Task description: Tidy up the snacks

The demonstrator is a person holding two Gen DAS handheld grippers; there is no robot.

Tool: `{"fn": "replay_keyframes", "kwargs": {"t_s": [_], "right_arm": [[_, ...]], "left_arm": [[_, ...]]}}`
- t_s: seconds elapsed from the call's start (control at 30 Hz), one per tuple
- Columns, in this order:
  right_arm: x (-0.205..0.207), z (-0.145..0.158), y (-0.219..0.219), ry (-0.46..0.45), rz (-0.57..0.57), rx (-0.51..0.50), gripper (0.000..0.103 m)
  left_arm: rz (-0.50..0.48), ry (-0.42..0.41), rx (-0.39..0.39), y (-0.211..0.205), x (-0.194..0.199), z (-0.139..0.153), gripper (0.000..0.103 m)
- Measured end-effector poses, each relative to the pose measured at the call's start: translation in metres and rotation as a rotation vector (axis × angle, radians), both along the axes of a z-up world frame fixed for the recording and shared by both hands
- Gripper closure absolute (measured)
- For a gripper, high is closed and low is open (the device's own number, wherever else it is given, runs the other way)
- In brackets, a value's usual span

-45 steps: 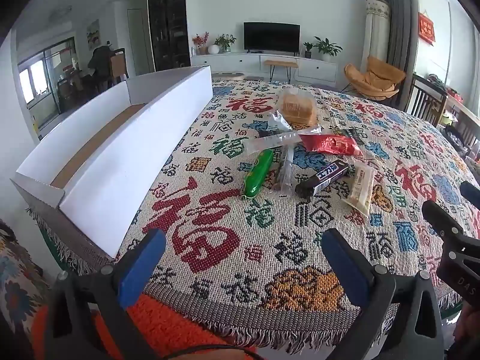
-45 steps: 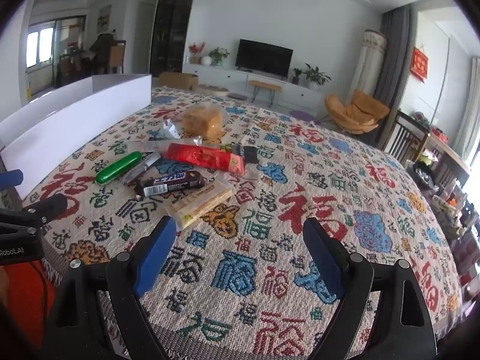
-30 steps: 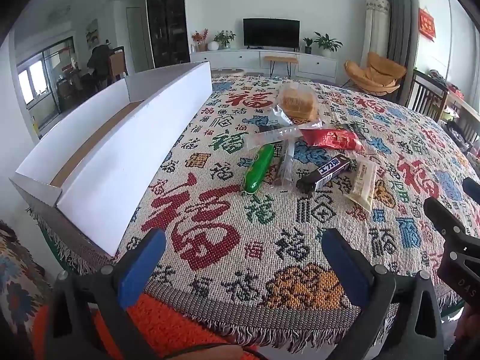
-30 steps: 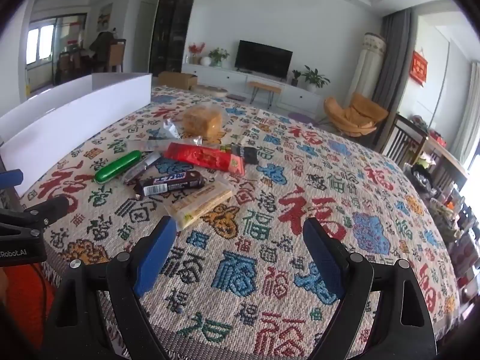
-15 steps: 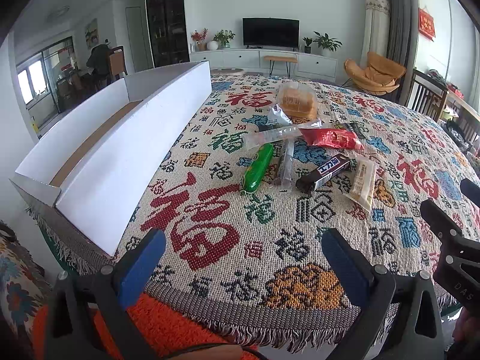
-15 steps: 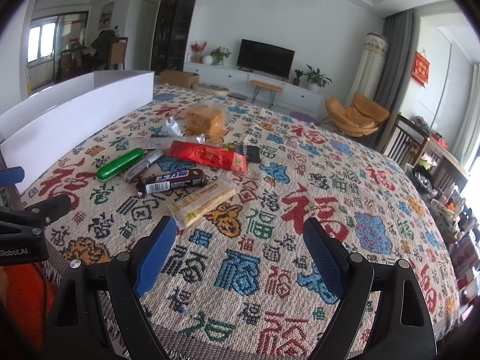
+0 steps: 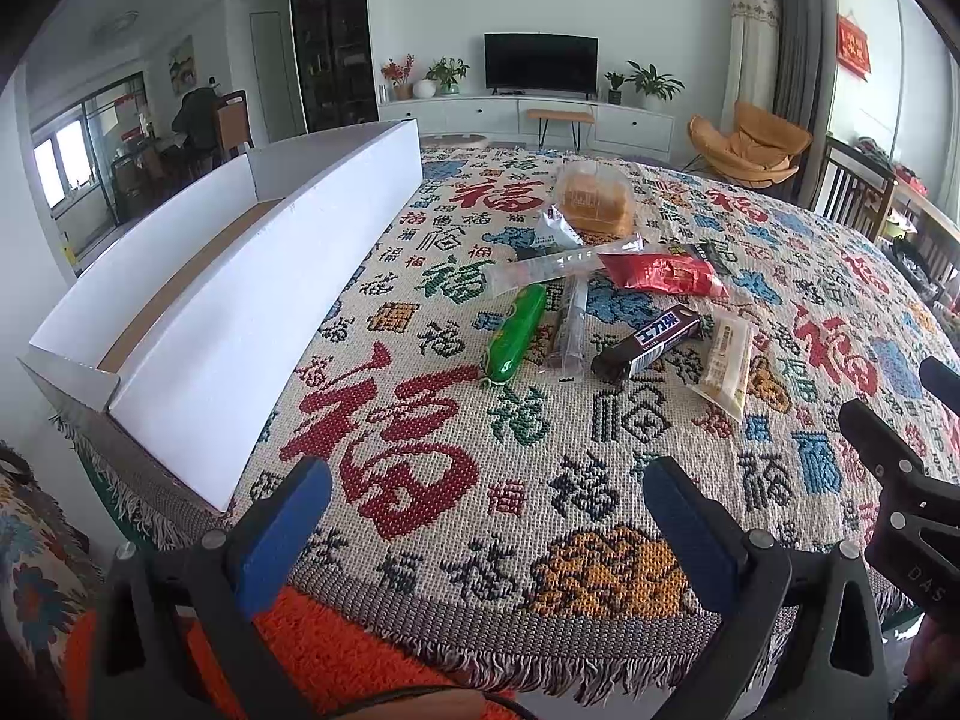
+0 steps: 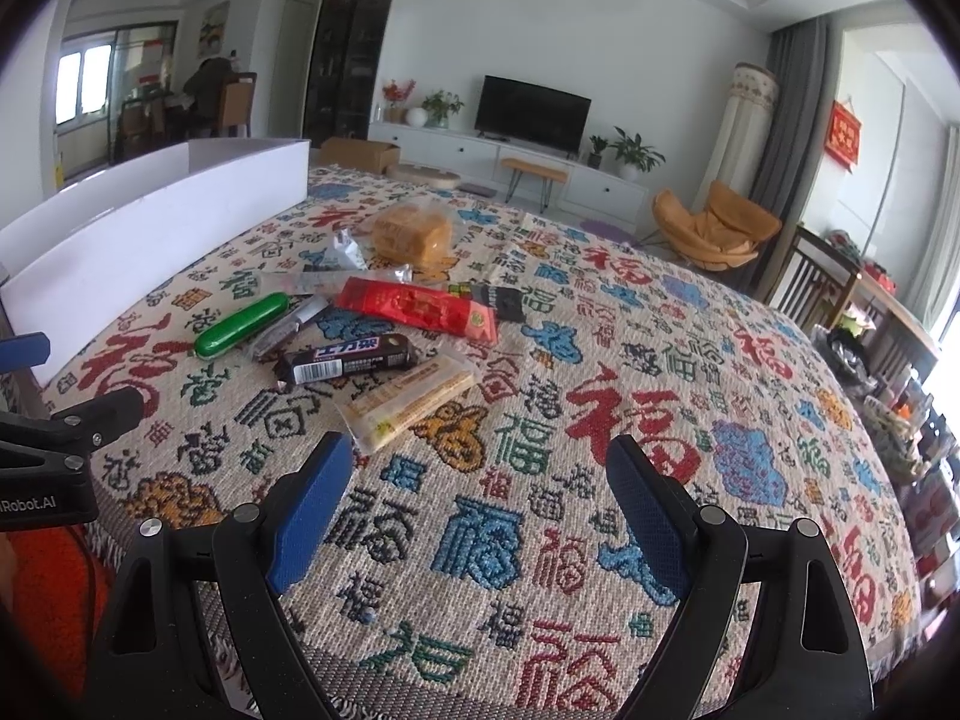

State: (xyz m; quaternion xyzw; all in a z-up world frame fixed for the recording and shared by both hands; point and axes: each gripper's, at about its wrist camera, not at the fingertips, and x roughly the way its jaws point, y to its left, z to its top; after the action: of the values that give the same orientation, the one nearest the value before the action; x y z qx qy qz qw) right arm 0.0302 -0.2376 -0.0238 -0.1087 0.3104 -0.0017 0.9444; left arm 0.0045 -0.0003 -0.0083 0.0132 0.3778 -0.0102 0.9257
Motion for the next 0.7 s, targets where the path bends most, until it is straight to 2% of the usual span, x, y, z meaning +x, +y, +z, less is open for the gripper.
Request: {"fn": "replay_keyframes", "kwargs": {"t_s": [0.7], "right_arm": [[-0.0002,-0.0016,0.0003,0.002,0.001,0.001,0.014]], "left_arm": [[0.001,0.002,0.000,0.0000,0.0005,0.0001,0.000]]}}
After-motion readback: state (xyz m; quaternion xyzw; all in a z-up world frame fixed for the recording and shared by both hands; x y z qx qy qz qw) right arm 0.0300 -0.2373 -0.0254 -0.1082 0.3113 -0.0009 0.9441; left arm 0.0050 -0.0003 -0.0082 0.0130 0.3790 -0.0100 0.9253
